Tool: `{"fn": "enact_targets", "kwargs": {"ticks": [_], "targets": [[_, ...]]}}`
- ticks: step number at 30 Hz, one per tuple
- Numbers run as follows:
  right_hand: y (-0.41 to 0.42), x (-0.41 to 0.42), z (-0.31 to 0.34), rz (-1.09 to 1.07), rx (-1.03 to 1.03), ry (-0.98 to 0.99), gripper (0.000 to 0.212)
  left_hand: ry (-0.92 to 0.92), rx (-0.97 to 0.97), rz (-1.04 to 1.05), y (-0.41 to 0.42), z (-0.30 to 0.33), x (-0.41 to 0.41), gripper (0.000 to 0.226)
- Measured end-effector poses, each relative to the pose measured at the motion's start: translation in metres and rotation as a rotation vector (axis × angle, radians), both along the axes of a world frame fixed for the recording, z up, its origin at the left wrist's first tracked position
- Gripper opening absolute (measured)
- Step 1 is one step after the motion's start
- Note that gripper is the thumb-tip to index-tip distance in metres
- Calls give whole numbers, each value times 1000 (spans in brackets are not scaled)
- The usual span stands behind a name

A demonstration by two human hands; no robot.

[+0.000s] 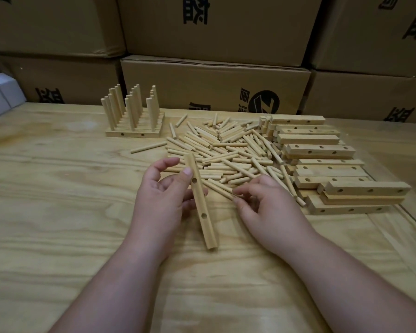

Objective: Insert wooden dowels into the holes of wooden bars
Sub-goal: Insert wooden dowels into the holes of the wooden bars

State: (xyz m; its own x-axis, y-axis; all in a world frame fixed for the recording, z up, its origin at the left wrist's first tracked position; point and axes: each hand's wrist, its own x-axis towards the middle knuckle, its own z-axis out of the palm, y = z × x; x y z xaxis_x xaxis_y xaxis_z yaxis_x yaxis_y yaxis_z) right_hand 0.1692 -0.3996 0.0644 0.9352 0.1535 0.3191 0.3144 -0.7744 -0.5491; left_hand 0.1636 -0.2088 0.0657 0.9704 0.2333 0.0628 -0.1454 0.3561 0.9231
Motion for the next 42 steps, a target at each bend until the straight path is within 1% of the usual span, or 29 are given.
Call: {"fn": "enact_targets", "kwargs": {"ticks": [4,6,11,15,17,21,24,26,28,30,33,35,37,40,42], "targets": [[3,3,-3,-37,-52,-11,31,12,26,2,1,-3,2,22],[4,4,-4,-56,-59,-12,31,24,21,-1,1,-3,2,24],[3,5,-5,-63,-46,-13,14,19,30,-14,0,-1,0,26],[4,4,-4,-54,-40,-38,11,24,34,-29,0,1,-1,26],[5,4,-4,-56,-33,-47,16,51,11,-34,0,1,-1,24],[7,4,-4,-47,-72,-21,37,100,-39,-39,3,-1,1,23],[8,3,-4,-47,-109,-27,37,113,-27,-19,4,0,2,23],[8,3,-5,-57,-118,-28,37,112,38,19,5,0,-1,21],[8,2,-5,-72,-127,-20,34,113,117,42,5,0,-3,24],[8,2,-4,-93,-127,-6,28,132,155,39,4,1,-6,28],[9,1,-2,-125,-109,-11,17,148,155,31,2,4,-8,31],[8,1,-1,-144,-95,-25,12,146,155,34,1,6,-9,30],[7,1,-1,-170,-86,-37,16,146,161,37,0,6,-9,30],[7,2,-3,-184,-90,-35,29,156,161,41,0,7,-10,30],[6,4,-4,-179,-98,-37,27,156,166,45,0,7,-10,29]]}}
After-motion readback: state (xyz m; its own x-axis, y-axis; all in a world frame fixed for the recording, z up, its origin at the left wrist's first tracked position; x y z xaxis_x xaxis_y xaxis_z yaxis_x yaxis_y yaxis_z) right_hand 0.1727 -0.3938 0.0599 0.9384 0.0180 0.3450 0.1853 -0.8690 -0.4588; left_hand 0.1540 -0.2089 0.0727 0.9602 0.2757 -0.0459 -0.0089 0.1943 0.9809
